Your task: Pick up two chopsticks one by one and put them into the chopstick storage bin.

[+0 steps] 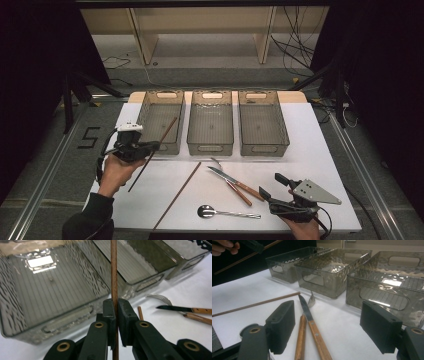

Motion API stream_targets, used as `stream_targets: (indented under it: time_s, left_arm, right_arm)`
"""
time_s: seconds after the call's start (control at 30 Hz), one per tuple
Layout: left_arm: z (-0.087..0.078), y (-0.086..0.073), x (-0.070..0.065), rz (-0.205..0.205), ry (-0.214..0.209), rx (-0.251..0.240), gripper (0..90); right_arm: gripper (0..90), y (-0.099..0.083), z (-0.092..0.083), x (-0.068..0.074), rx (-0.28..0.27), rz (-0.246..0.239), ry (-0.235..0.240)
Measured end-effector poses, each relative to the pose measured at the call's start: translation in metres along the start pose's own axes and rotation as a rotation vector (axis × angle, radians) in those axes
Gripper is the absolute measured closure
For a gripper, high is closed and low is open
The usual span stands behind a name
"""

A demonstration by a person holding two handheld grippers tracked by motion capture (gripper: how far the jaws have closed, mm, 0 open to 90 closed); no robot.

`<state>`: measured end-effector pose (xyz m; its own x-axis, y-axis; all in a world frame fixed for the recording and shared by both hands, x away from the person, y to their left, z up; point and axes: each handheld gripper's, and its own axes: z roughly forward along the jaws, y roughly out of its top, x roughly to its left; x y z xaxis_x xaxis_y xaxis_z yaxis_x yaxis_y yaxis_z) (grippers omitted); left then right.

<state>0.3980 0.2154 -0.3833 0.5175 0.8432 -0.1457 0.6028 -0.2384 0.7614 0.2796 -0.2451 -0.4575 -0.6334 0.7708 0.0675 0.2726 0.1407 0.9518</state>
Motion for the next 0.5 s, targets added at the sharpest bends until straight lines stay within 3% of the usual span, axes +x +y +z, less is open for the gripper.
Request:
stream_targets:
  time_s: [0.5]
  left_arm:
    - [0.019,0.050,0.028,0.023,0.033,-0.042,84.4]
  right_arm:
    - [28.7,0.000,0.001,-0.001,-0.004,0.005,0.005]
